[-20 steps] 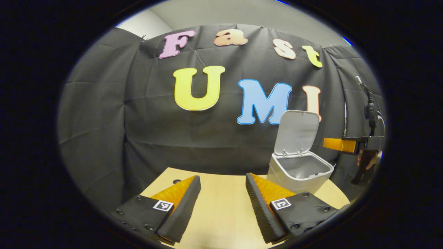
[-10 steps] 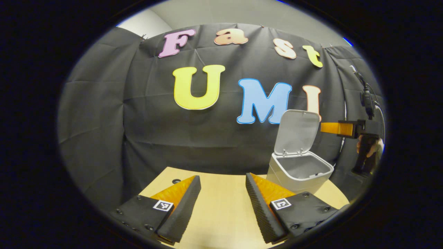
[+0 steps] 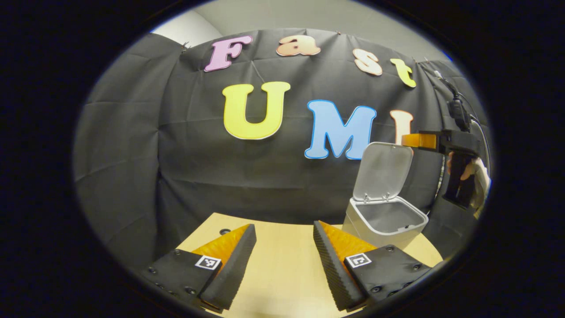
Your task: Press the lid of the desktop garbage bin to open it, pick up the crumpled paper on the desktop and throw it into the bin, then pick up the pop can on the desktop and drop it into the bin, and finally close the garbage bin lid.
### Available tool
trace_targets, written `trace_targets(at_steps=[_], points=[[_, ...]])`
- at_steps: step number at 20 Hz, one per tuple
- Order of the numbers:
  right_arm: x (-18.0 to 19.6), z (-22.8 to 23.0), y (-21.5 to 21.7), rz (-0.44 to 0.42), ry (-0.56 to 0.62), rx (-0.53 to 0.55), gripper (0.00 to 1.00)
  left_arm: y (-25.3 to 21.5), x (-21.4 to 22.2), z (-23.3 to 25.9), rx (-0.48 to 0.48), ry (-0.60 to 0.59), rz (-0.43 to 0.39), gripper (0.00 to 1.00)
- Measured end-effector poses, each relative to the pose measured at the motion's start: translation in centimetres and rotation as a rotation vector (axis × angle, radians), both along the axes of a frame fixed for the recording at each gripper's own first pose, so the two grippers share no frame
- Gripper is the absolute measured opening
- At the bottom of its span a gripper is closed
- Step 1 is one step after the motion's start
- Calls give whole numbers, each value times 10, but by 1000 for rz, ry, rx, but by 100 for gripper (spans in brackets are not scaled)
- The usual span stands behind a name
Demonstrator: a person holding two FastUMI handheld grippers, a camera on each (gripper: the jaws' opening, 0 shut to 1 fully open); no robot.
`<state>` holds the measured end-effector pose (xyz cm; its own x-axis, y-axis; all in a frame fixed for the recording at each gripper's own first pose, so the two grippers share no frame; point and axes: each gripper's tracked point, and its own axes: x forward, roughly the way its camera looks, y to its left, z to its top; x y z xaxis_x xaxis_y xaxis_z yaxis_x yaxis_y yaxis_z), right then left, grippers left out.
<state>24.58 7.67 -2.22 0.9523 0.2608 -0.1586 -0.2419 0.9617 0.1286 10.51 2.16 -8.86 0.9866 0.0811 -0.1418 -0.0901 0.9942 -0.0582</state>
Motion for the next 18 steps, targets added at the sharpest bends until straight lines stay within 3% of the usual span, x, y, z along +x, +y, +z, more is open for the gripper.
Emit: trace_targets(at_steps=[10, 16, 18], points=[[48, 17, 11, -47, -72, -18, 90, 23, 7, 2, -24, 1, 52, 87], [58, -14, 9, -51, -5, -42, 90, 34, 9, -2, -36, 13, 78, 88], [55, -16, 8, -48, 8, -27, 90, 33, 10, -3, -36, 14, 77, 81]])
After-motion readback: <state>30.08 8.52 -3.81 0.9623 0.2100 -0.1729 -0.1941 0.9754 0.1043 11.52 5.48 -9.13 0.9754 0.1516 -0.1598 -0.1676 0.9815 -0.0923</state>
